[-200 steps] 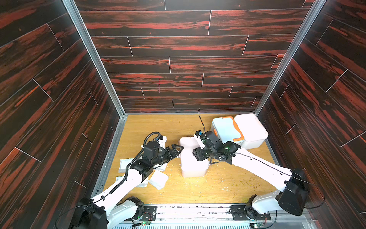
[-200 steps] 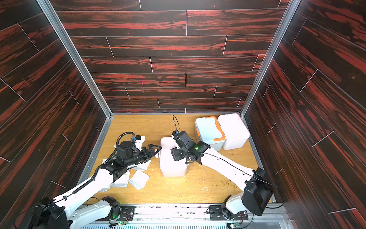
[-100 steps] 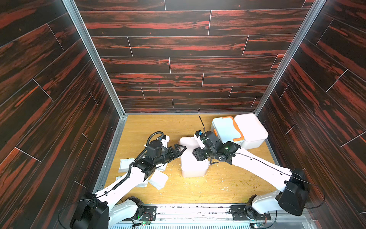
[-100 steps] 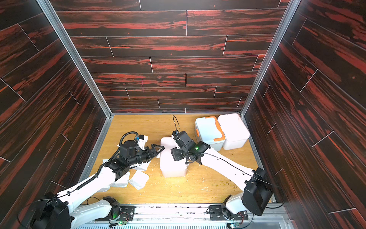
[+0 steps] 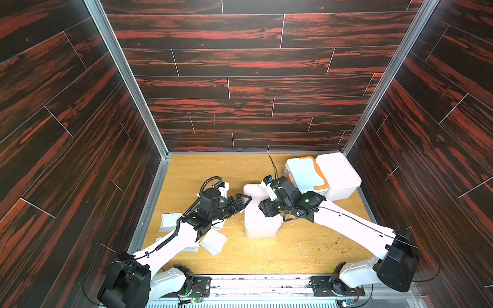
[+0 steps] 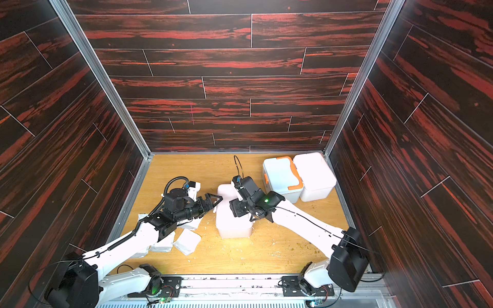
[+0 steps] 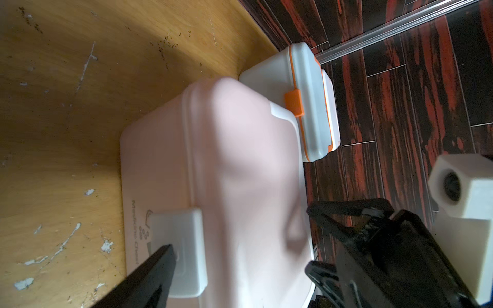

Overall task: Open first aid kits and take out gauze
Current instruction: Fasten the fastener of the first aid kit, then move the first aid kit to the center of the board.

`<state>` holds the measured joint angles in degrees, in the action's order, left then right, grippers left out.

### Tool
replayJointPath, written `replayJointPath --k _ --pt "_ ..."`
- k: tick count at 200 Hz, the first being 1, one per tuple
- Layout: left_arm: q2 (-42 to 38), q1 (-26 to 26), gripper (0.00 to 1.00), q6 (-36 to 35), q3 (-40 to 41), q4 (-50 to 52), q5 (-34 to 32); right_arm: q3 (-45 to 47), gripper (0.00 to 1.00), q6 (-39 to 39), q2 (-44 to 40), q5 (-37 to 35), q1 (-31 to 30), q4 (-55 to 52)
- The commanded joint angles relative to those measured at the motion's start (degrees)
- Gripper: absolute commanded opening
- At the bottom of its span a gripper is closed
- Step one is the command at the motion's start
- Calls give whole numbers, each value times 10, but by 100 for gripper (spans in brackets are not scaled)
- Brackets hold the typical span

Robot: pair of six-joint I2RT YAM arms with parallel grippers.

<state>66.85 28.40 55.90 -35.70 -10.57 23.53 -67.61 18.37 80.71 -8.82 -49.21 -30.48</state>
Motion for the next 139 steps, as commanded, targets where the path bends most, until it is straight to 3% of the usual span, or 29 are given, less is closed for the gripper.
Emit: replayJointPath --k 1,37,86,139 --pt "-30 1 98 -10 -7 19 -17 6 72 9 -56 -2 0 14" --pt "-44 2 98 -15 -10 38 -25 43 81 25 -107 -25 20 23" --pt "-13 2 98 -11 -19 29 2 136 86 57 -154 86 87 70" --pt "24 14 98 -1 -28 0 9 168 82 70 -121 189 112 125"
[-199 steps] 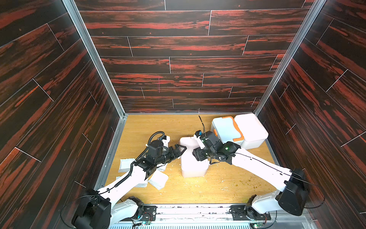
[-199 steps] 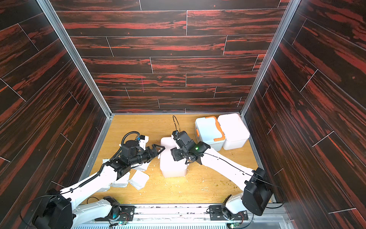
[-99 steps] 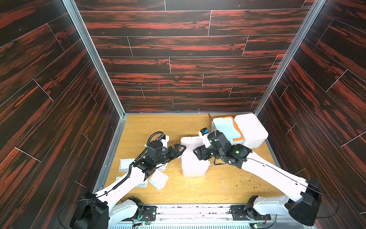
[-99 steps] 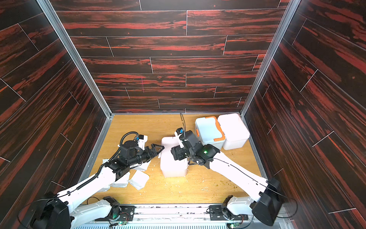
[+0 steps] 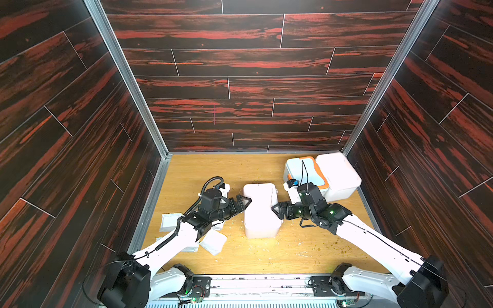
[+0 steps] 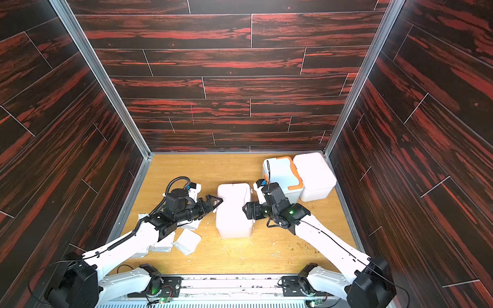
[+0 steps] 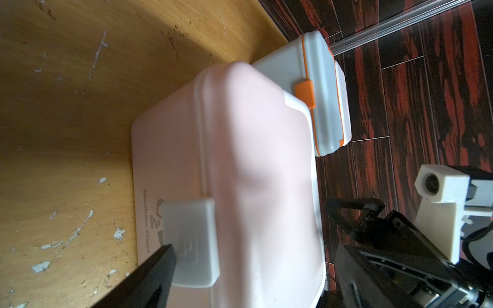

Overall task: Open first aid kits and take out gauze
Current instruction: Move the first aid kit to the center of the board.

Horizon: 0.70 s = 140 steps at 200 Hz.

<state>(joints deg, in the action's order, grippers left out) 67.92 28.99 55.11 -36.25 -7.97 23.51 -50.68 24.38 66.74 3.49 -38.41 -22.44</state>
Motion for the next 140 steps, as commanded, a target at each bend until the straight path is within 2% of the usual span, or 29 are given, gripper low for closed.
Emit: replayJointPath --k 1,40,90,103,140 --pt "14 8 98 7 -22 -27 9 -2 82 11 21 67 4 47" --pt "38 19 98 16 -28 -54 12 -21 73 8 69 95 8 73" --pt "44 19 98 8 -34 -52 -3 -57 71 -2 124 105 21 85" --pt "39 17 98 1 -33 -41 -22 -64 74 -2 131 100 28 79" --pt "6 6 98 -11 -19 -13 -64 -67 92 -7 91 53 37 49"
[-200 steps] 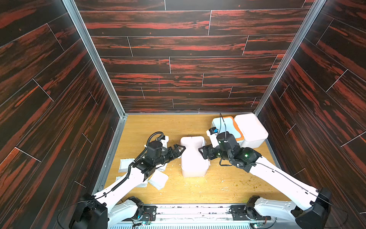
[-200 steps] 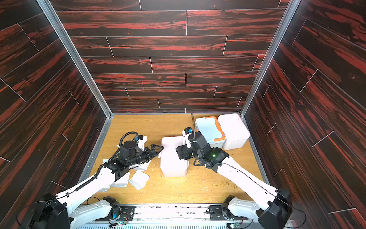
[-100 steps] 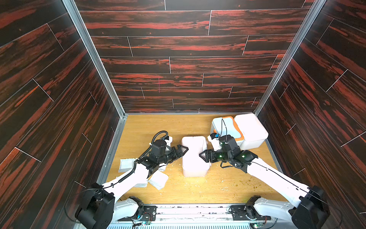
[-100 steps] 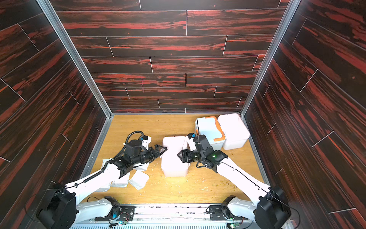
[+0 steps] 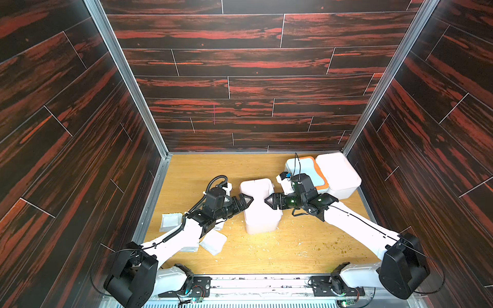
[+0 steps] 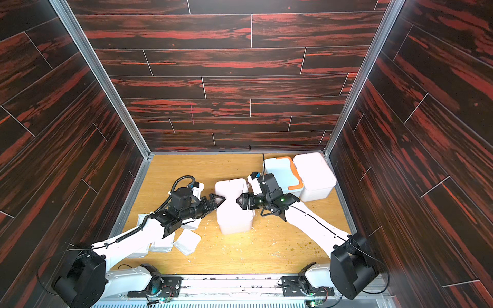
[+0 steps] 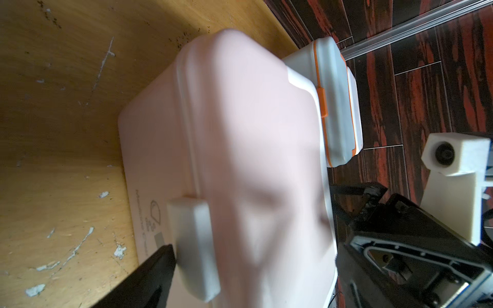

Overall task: Open first aid kits and take out gauze
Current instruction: Move the first aid kit to the center of the board.

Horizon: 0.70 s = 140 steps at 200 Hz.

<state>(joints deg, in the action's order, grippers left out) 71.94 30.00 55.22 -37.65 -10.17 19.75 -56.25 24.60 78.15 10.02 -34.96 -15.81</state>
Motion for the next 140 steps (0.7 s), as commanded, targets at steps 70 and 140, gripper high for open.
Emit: replayJointPath --k 70,140 --pt "-95 -13 99 -44 9 70 -72 83 94 -12 -159 -18 -22 -43" --pt "10 -17 99 -55 -58 44 -51 129 84 -7 -142 -60 -78 -45"
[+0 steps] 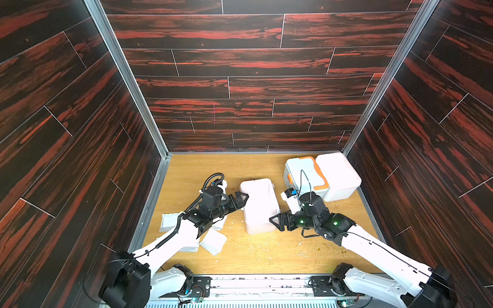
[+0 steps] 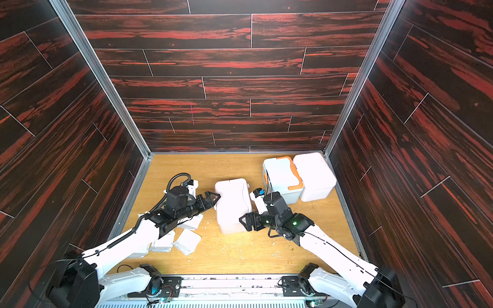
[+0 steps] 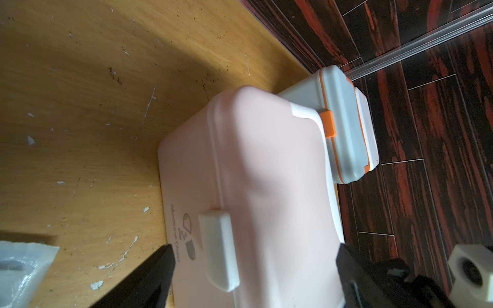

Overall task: Open first aid kits and take out gauze
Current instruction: Move the first aid kit to the center of the board.

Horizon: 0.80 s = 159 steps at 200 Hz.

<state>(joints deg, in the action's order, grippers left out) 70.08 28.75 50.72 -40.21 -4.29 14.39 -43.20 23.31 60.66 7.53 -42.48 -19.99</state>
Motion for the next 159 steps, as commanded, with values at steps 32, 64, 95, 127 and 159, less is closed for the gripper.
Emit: replayJointPath --k 32,64,95,127,159 --pt "84 -20 99 -17 -77 -28 8 -38 77 25 101 -77 -2 32" --pt "145 -43 98 -29 -139 -35 18 -96 74 29 179 -101 5 66" --pt "217 -69 98 -40 -207 -38 56 -149 74 27 241 -97 26 81" --pt "280 -83 97 -37 -267 -38 79 -189 74 18 289 -82 50 90" --pt "314 -86 96 -35 -292 -48 84 -207 74 9 315 -69 69 104"
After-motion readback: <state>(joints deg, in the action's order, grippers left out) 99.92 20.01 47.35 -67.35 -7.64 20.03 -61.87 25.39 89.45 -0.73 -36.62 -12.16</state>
